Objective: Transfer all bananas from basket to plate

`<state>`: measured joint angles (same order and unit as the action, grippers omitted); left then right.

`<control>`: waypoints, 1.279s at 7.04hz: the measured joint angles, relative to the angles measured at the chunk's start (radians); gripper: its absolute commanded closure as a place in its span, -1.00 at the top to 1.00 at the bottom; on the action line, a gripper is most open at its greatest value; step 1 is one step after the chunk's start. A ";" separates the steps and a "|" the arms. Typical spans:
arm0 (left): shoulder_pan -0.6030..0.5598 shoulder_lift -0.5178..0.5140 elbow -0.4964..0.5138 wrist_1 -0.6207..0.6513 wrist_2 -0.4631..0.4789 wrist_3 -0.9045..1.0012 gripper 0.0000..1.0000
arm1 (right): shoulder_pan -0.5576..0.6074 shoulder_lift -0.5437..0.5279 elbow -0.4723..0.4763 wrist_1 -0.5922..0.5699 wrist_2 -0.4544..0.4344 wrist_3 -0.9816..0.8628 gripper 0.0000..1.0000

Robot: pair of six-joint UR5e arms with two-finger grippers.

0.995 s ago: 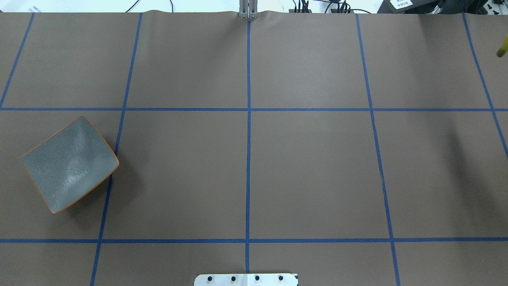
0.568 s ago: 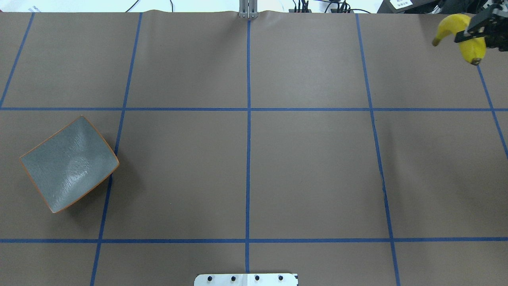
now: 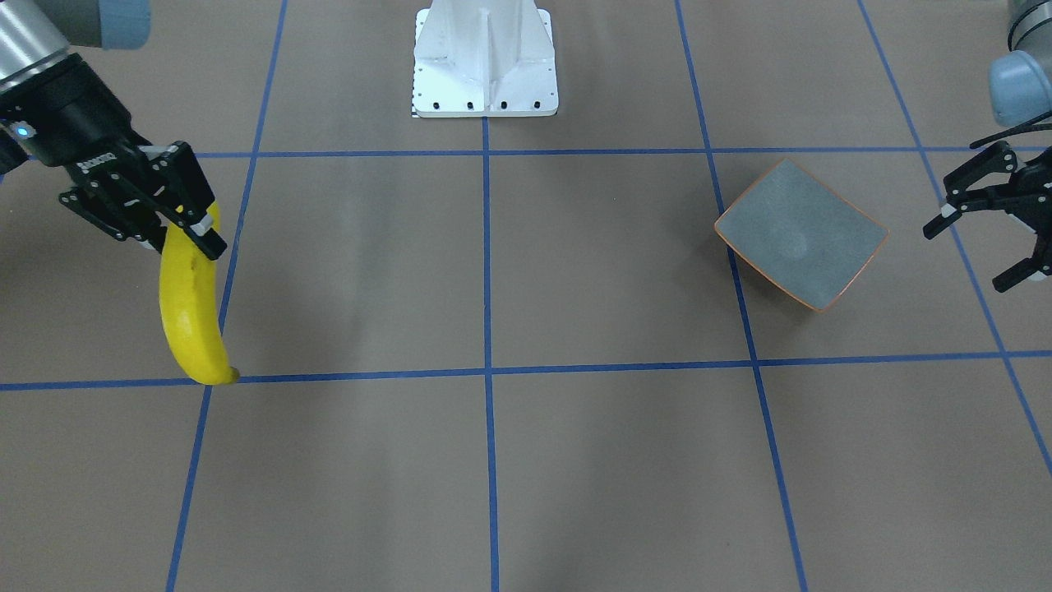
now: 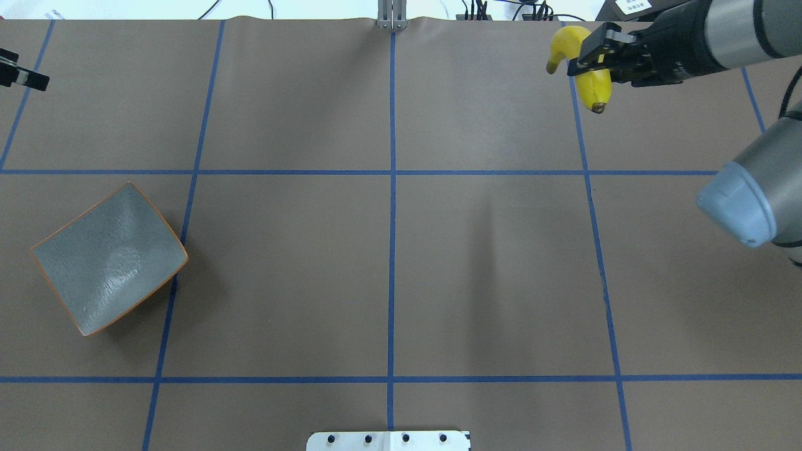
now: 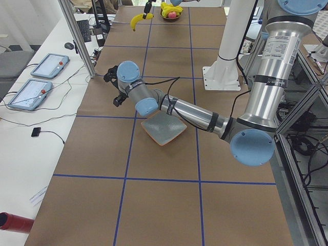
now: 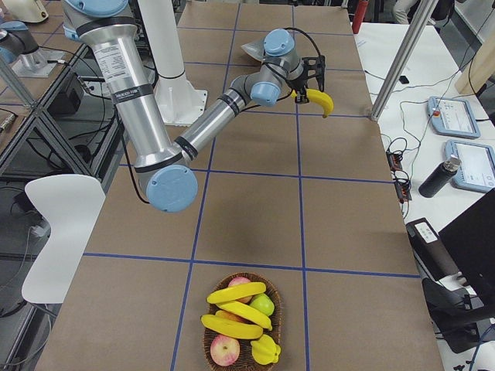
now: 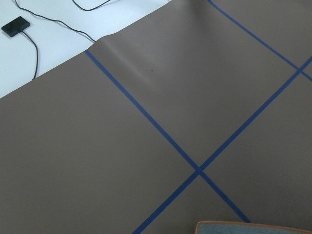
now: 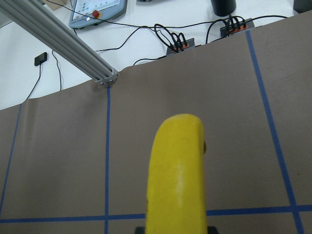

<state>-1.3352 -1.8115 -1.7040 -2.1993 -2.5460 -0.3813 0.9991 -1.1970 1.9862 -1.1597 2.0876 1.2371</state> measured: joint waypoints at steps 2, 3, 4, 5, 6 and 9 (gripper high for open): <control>0.072 -0.095 -0.008 -0.008 -0.001 -0.344 1.00 | -0.091 0.030 0.000 0.096 -0.081 0.010 -1.00; 0.111 -0.134 -0.015 -0.012 0.002 -0.519 1.00 | -0.149 0.043 0.000 0.137 -0.152 0.008 -1.00; 0.153 -0.171 -0.019 -0.028 0.006 -0.670 1.00 | -0.199 0.067 0.000 0.159 -0.205 0.002 -1.00; 0.206 -0.205 -0.019 -0.053 0.026 -0.797 1.00 | -0.253 0.098 0.000 0.176 -0.266 -0.003 -1.00; 0.259 -0.236 -0.019 -0.072 0.072 -0.908 1.00 | -0.321 0.127 0.002 0.185 -0.360 -0.010 -1.00; 0.360 -0.339 -0.013 -0.122 0.203 -1.337 1.00 | -0.493 0.182 0.013 0.190 -0.619 -0.022 -1.00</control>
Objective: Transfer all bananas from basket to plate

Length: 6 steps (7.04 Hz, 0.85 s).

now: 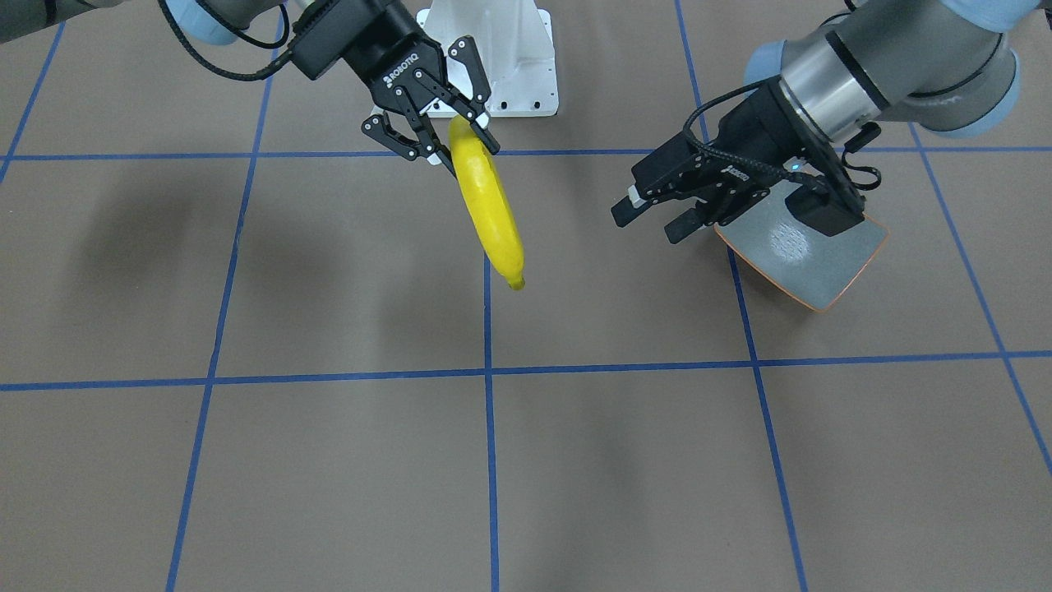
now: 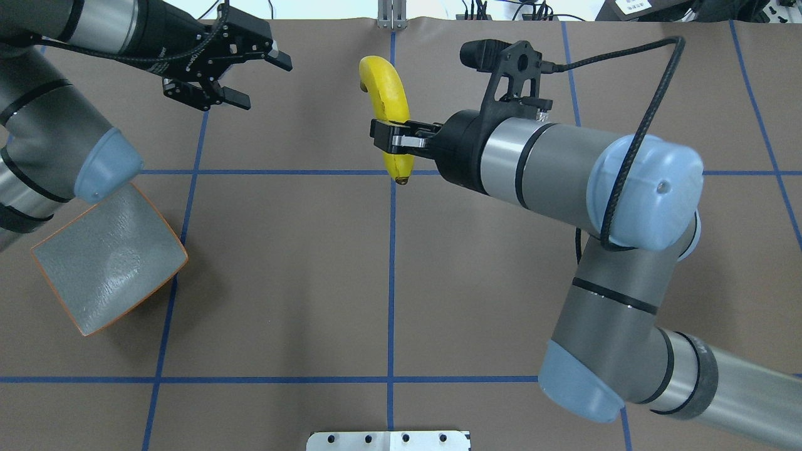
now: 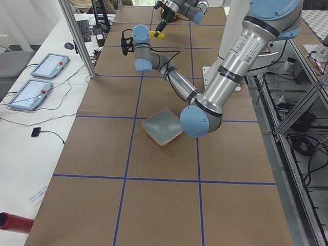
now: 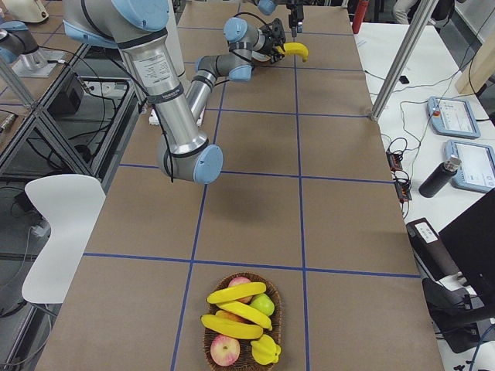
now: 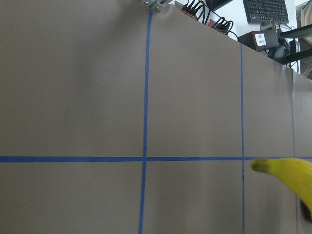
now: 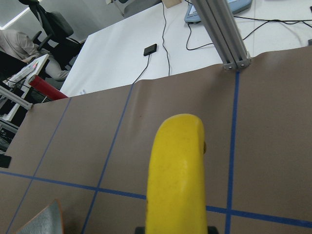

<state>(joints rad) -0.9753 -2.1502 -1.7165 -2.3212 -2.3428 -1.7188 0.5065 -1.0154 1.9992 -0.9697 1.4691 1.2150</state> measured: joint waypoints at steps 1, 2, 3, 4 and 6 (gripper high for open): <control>0.006 -0.028 0.001 -0.020 0.010 -0.146 1.00 | -0.030 0.008 0.001 0.001 -0.047 0.001 -1.00; 0.014 -0.041 0.002 -0.058 0.013 -0.263 1.00 | -0.054 0.020 0.001 0.001 -0.085 0.003 -1.00; 0.030 -0.049 0.001 -0.096 0.014 -0.354 1.00 | -0.077 0.031 0.001 0.001 -0.123 0.006 -1.00; 0.048 -0.053 -0.001 -0.120 0.014 -0.406 1.00 | -0.101 0.037 0.001 0.009 -0.157 0.008 -1.00; 0.078 -0.055 -0.008 -0.137 0.014 -0.437 0.96 | -0.134 0.040 -0.002 0.045 -0.197 0.004 -1.00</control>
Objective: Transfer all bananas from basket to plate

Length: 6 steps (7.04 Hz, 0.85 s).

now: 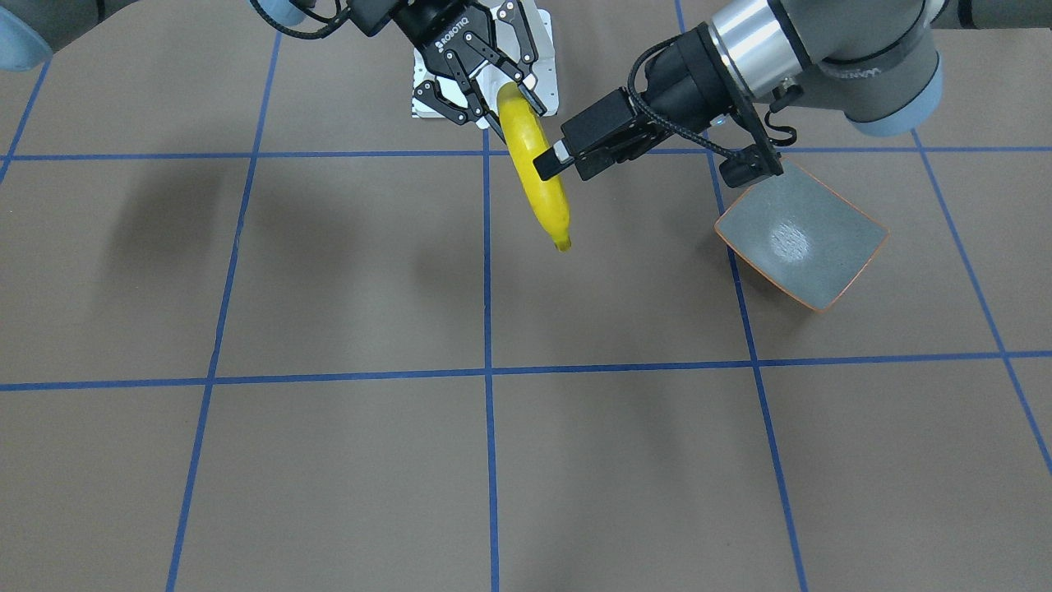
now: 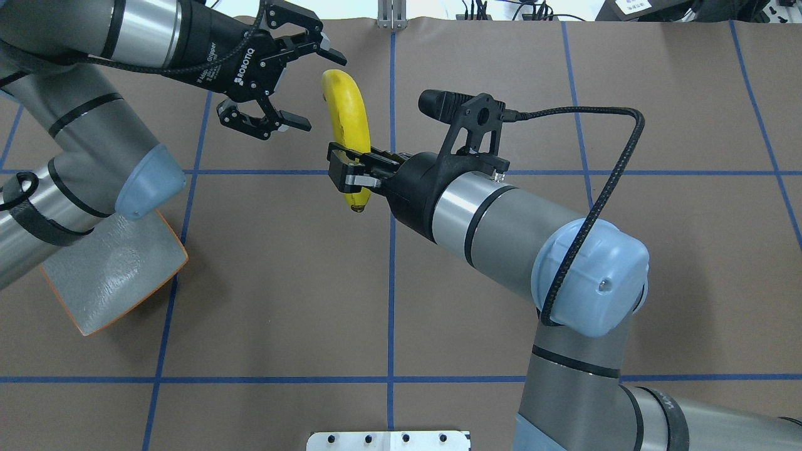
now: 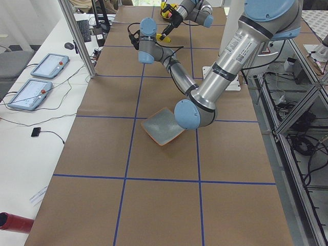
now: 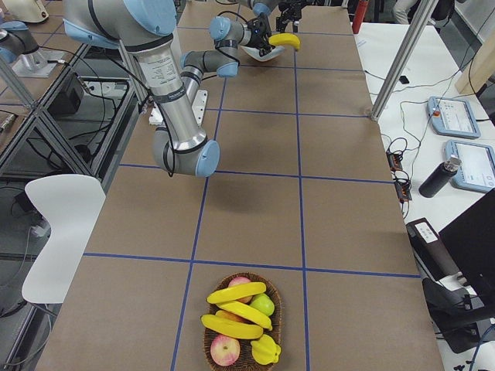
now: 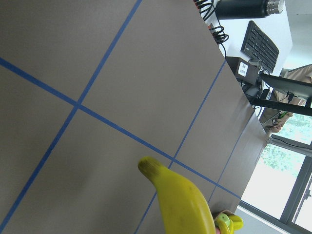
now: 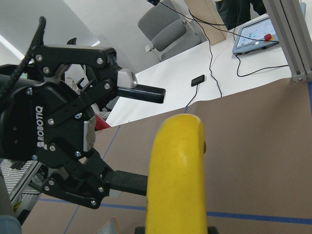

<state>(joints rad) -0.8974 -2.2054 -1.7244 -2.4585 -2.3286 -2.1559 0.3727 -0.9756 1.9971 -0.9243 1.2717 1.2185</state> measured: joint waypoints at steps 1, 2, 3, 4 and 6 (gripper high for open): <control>0.013 0.000 -0.002 -0.011 0.000 -0.004 0.73 | -0.006 0.001 0.000 0.008 -0.008 -0.001 -1.00; 0.023 0.000 -0.003 -0.024 0.000 -0.010 0.27 | -0.011 0.001 0.000 0.010 -0.015 -0.002 -1.00; 0.028 0.000 -0.005 -0.037 0.000 -0.021 -0.50 | -0.014 0.001 0.000 0.011 -0.017 -0.002 -1.00; 0.031 0.000 -0.005 -0.055 0.000 -0.026 -1.00 | -0.016 0.001 0.000 0.011 -0.018 -0.003 -1.00; 0.034 0.000 -0.006 -0.081 0.000 -0.027 -1.00 | -0.017 0.001 0.001 0.012 -0.015 -0.003 0.98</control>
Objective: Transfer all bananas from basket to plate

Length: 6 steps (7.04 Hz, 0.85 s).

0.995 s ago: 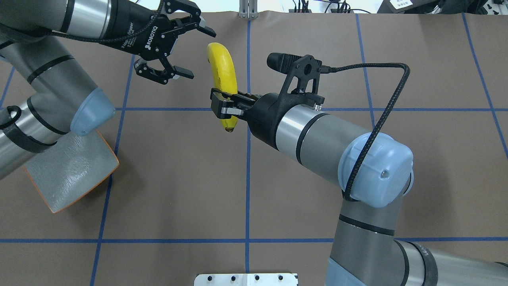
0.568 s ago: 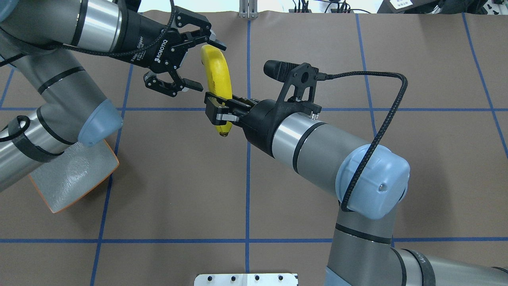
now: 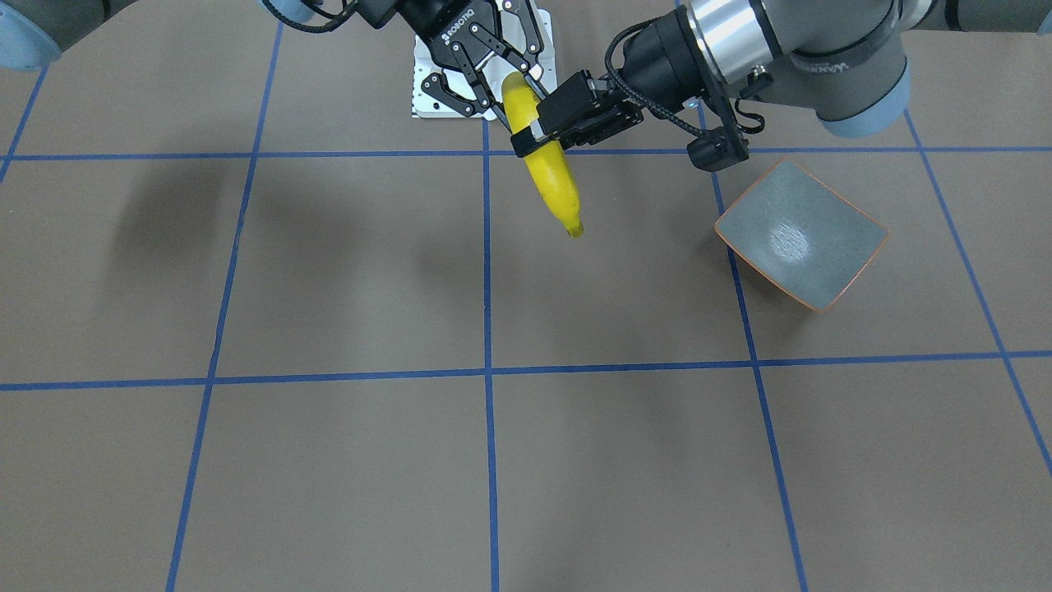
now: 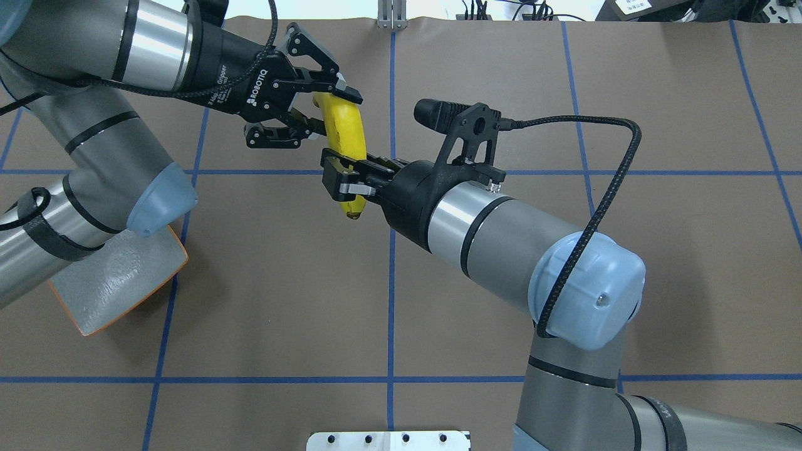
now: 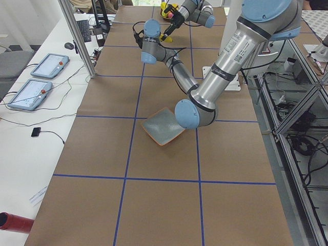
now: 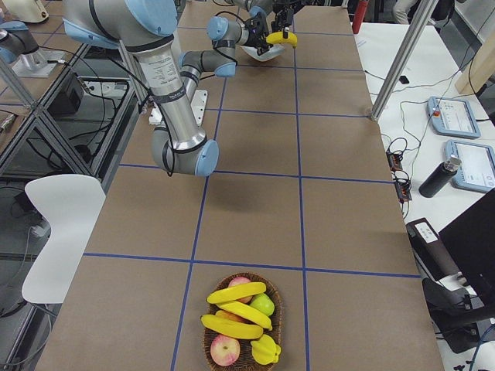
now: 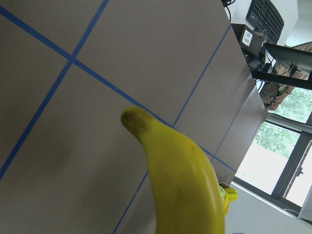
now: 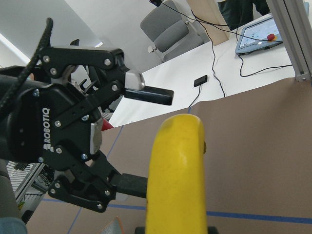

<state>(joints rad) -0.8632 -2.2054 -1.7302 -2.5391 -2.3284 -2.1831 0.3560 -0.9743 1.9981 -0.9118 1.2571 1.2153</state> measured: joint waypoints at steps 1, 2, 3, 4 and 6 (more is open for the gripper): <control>0.002 0.000 0.000 -0.005 0.000 0.000 -1.00 | -0.002 0.001 0.000 0.007 0.000 0.005 0.99; 0.005 0.000 0.000 -0.006 -0.001 0.002 -1.00 | -0.003 0.005 0.001 0.022 0.000 0.012 1.00; 0.004 0.001 0.001 -0.007 0.000 0.004 -1.00 | -0.004 0.006 0.008 0.035 0.010 0.015 0.99; 0.004 0.003 0.002 -0.006 0.001 0.006 -1.00 | 0.001 0.005 0.021 0.038 0.034 0.016 1.00; 0.001 0.012 0.003 -0.007 0.000 0.012 -1.00 | 0.064 -0.020 0.034 0.038 0.123 0.018 1.00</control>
<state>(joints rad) -0.8626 -2.1932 -1.7274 -2.5457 -2.3281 -2.1713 0.4195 -0.9947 2.0322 -0.8740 1.3797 1.2332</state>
